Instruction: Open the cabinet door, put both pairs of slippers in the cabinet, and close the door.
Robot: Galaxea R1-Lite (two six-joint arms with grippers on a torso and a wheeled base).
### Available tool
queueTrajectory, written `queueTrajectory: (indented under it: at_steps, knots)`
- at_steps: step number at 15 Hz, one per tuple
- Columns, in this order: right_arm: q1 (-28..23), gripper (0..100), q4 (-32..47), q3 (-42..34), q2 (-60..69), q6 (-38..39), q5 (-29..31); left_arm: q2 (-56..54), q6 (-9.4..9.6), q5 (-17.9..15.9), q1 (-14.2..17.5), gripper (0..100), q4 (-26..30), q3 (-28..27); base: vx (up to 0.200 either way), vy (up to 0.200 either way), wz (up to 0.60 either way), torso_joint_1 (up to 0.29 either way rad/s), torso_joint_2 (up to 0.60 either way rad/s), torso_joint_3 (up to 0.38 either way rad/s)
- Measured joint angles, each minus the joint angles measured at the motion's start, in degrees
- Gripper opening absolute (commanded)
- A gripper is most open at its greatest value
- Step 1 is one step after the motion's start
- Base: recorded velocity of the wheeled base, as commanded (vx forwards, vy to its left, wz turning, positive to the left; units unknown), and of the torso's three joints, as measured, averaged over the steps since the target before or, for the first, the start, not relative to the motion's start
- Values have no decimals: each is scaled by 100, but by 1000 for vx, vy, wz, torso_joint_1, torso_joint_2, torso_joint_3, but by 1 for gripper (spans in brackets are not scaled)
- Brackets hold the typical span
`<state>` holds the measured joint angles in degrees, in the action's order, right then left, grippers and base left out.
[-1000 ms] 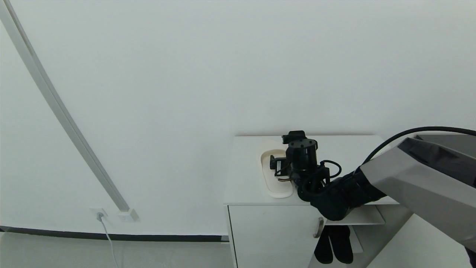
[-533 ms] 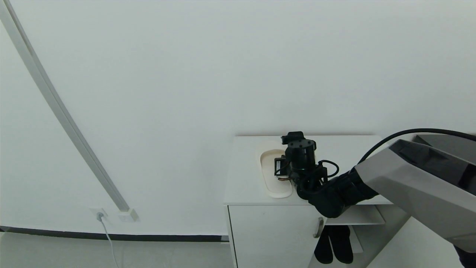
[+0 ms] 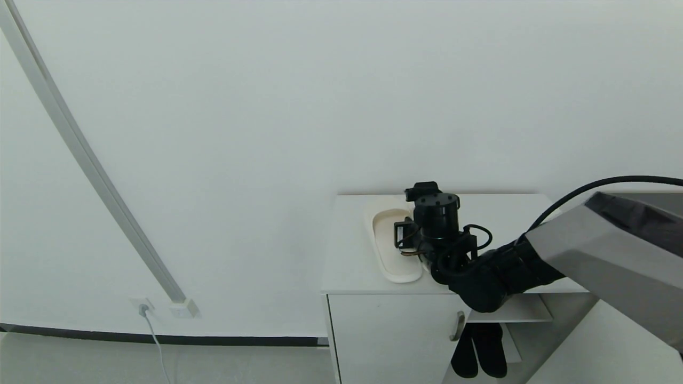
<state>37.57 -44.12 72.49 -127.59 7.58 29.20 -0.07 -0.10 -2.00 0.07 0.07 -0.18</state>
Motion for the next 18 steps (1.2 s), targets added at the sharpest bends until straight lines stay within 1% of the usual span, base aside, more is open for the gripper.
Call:
queueTrajectory:
  at_steps: [1,3,6,7,8,10,11,16,18]
  knots:
    - [52,0,-24,-262,261,-17,-84,0,2,0,0,0,0,0,0,0,0,0,0,0]
    - [206,0,-71,-1157,992,-41,-356,0,26,-16,-5,0,0,0,0,0,0,0,0,0]
    - [482,0,-101,-2616,2263,-56,-1029,0,50,-21,0,0,2,0,0,0,0,0,0,0]
    - [556,0,-35,-3004,2667,-61,-1207,0,48,-23,2,0,2,5,0,0,0,0,0,0]
    - [622,0,222,-3294,3062,-66,-1313,0,45,-24,2,0,0,7,0,0,0,0,0,0]
    - [711,0,1024,-3536,3629,-66,-1403,0,23,-23,0,0,0,5,0,0,0,0,0,0]
    - [761,0,1207,-3574,3840,-61,-1420,0,21,-24,2,0,2,5,0,0,0,0,0,0]
    - [951,0,1242,-3639,4214,-48,-1423,0,10,-23,0,0,2,0,0,0,0,0,0,0]
    - [978,0,1242,-3650,4242,-48,-1418,0,10,-27,0,0,2,0,-200,0,0,2,0,5]
